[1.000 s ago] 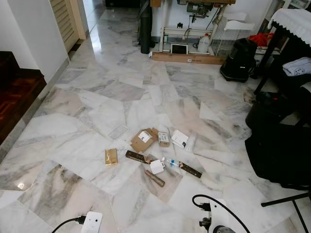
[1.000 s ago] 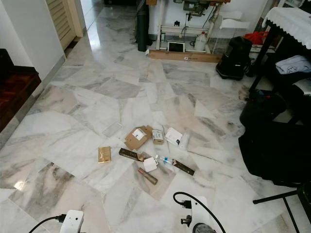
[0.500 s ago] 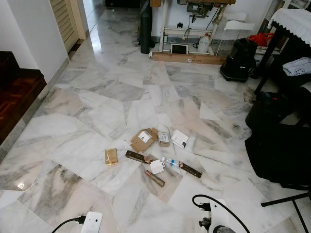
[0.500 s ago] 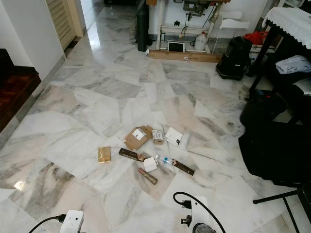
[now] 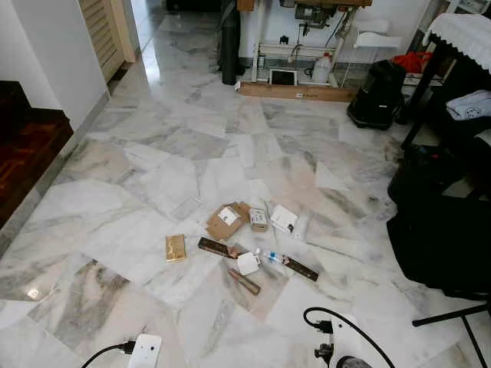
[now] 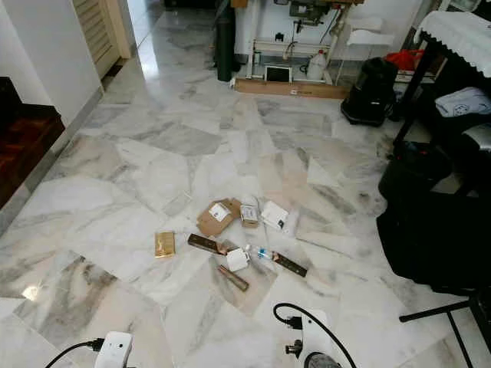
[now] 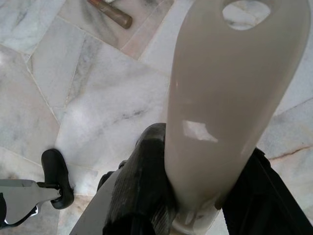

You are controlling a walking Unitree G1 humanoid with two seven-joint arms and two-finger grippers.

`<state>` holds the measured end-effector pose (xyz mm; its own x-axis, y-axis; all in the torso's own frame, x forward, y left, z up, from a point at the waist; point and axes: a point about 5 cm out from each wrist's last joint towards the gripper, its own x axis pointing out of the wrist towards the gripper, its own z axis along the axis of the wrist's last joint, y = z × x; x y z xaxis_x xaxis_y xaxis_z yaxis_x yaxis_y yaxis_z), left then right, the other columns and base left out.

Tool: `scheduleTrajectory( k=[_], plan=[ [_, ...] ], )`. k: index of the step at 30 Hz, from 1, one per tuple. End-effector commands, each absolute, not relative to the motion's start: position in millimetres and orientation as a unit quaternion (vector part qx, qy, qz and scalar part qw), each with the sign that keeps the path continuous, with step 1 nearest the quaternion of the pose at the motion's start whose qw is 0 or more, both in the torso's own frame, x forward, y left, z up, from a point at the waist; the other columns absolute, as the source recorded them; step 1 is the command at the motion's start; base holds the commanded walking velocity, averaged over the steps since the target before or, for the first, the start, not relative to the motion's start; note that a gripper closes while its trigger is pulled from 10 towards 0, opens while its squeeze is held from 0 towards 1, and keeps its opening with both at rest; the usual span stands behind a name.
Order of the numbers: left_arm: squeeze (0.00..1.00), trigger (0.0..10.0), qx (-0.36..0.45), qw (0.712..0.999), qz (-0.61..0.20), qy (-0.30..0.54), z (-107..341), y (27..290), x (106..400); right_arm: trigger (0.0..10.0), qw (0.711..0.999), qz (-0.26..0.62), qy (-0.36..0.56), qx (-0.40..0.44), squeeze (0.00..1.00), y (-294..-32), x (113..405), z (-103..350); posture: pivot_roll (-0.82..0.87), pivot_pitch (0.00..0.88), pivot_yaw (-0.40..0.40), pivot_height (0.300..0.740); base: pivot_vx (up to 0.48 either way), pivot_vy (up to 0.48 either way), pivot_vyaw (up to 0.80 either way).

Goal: Sweep floor

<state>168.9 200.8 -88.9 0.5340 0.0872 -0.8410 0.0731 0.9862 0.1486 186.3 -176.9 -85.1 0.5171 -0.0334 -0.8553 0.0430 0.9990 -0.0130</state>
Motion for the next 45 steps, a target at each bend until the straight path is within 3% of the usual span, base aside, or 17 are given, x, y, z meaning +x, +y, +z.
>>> scheduleTrajectory(
  k=[1,20,29,37,45],
  plan=[
    [0.0,10.0,-0.014,0.881,0.089,0.464,-86,233,159,10.0,0.887,-0.083,0.448,0.077,0.0,-193,181,-84,-0.05,0.0,-0.042,0.74,0.0,0.0,0.0],
    [0.0,10.0,-0.013,0.881,0.085,0.466,-87,231,157,10.0,0.888,-0.08,0.448,0.063,0.0,-195,182,-83,-0.04,0.009,-0.047,0.74,0.0,0.0,0.0],
    [0.0,10.0,0.042,0.881,0.077,0.466,-84,240,159,10.0,0.894,-0.082,0.439,-0.018,0.0,-201,187,-79,-0.04,0.015,-0.048,0.74,0.0,0.0,0.0],
    [0.0,10.0,0.096,0.906,0.082,0.403,-61,253,195,10.0,0.902,-0.081,0.4,-0.144,0.0,-209,196,-71,-0.04,0.019,-0.051,0.74,0.0,0.0,0.0],
    [0.0,10.0,0.182,0.936,0.095,0.286,-24,258,242,10.0,0.915,-0.122,0.332,-0.192,0.0,-213,200,-62,-0.04,0.021,-0.054,0.74,0.0,0.0,0.0]
  ],
)
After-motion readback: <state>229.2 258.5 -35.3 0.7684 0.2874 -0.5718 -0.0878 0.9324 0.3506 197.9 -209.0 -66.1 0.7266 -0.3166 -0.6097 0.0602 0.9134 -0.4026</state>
